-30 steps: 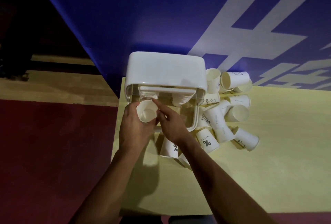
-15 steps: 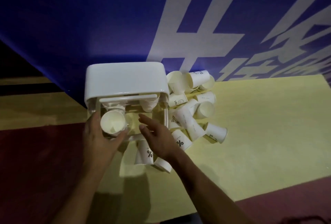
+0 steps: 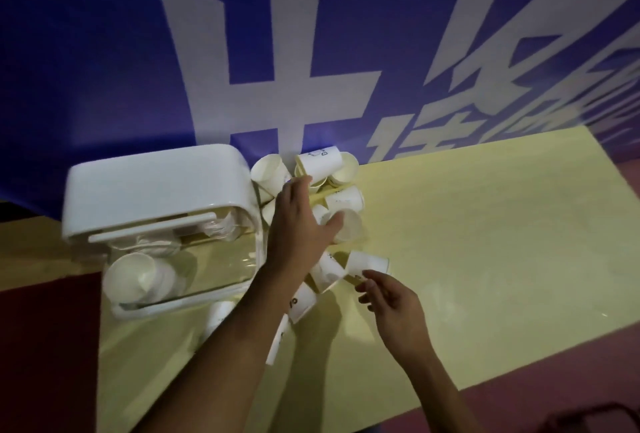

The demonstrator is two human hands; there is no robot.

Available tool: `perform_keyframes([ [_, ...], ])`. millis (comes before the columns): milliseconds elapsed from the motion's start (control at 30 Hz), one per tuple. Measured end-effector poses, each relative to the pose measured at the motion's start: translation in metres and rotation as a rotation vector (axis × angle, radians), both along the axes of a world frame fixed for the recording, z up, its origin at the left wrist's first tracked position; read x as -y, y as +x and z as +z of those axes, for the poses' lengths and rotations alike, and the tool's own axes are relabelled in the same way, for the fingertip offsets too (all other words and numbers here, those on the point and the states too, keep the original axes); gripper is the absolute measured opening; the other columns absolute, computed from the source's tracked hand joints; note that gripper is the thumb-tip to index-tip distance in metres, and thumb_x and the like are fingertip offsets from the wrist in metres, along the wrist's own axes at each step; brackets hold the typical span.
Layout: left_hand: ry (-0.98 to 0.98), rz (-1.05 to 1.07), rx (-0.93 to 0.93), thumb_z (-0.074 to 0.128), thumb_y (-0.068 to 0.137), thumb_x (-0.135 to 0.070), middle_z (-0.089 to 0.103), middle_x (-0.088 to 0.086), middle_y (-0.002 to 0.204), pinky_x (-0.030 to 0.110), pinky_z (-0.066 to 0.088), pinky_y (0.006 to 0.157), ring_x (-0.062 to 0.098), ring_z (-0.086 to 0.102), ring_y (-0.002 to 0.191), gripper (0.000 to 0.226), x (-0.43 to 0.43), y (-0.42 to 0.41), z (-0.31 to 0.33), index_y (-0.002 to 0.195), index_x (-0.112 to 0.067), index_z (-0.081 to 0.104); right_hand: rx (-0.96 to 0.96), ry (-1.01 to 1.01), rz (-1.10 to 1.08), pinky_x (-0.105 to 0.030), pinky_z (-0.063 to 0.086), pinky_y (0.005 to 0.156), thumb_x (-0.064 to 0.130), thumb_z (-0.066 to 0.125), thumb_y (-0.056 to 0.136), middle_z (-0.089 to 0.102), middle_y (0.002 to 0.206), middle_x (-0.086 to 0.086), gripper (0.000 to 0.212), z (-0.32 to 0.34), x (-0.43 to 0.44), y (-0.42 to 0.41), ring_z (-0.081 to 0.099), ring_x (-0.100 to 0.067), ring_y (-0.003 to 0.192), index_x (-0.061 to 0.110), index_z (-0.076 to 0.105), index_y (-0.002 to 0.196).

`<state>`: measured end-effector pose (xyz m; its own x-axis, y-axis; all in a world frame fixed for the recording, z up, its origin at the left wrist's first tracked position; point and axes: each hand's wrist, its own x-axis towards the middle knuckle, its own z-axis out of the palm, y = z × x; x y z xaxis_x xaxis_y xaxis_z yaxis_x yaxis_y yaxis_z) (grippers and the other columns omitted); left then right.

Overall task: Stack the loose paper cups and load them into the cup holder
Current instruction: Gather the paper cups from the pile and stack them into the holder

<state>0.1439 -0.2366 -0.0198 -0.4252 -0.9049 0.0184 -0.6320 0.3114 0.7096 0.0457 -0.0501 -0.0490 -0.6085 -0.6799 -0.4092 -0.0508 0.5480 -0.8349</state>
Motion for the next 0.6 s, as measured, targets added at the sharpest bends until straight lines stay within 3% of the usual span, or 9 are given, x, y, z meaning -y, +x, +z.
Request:
perform_keyframes([
  [167, -0.187, 0.043, 0.348, 0.085, 0.077, -0.043, 0.053, 0.009, 0.142, 0.039, 0.047, 0.102, 0.028, 0.051, 0.125, 0.083, 0.066, -0.052, -0.026, 0.143, -0.014, 0.044, -0.02, 0.028, 0.018, -0.039, 0.06, 0.08, 0.018, 0.058, 0.103, 0.078, 0.089, 0.009, 0.018, -0.008, -0.012, -0.05, 0.073, -0.01, 0.08, 0.027, 0.073, 0.11],
  [267, -0.229, 0.03, 0.515, 0.085, 0.077, -0.04, 0.054, 0.01, 0.14, 0.041, 0.043, 0.107, 0.029, 0.052, 0.126, 0.081, 0.083, -0.06, -0.046, 0.142, -0.014, 0.044, -0.044, 0.059, 0.065, -0.032, 0.058, 0.077, 0.019, 0.058, 0.104, 0.077, 0.086, 0.013, 0.022, -0.011, -0.012, -0.078, 0.072, -0.007, 0.079, 0.036, 0.07, 0.103],
  [367, -0.264, 0.023, 0.636, 0.081, 0.081, -0.038, 0.056, 0.01, 0.138, 0.042, 0.038, 0.11, 0.029, 0.052, 0.126, 0.074, 0.087, -0.067, -0.056, 0.142, -0.016, 0.045, -0.12, 0.114, 0.131, -0.028, 0.057, 0.081, 0.025, 0.062, 0.101, 0.076, 0.101, 0.012, 0.016, -0.027, -0.011, -0.101, 0.069, -0.002, 0.089, 0.034, 0.07, 0.112],
  [467, -0.269, 0.036, 0.611, 0.081, 0.078, -0.034, 0.061, 0.01, 0.13, 0.043, 0.037, 0.107, 0.03, 0.055, 0.12, 0.066, 0.084, -0.071, -0.055, 0.134, -0.015, 0.051, -0.175, 0.156, 0.238, -0.022, 0.051, 0.084, 0.036, 0.074, 0.091, 0.063, 0.125, 0.011, 0.045, -0.047, -0.014, -0.117, 0.062, -0.002, 0.101, 0.024, 0.062, 0.133],
  [600, -0.235, 0.036, 0.441, 0.084, 0.076, -0.038, 0.063, 0.009, 0.121, 0.044, 0.045, 0.1, 0.029, 0.059, 0.111, 0.062, 0.065, -0.064, -0.029, 0.126, -0.014, 0.056, -0.243, 0.191, 0.479, -0.027, 0.039, 0.105, 0.047, 0.091, 0.069, 0.045, 0.141, 0.01, 0.099, -0.066, -0.009, -0.125, 0.044, -0.009, 0.126, 0.014, 0.045, 0.15],
])
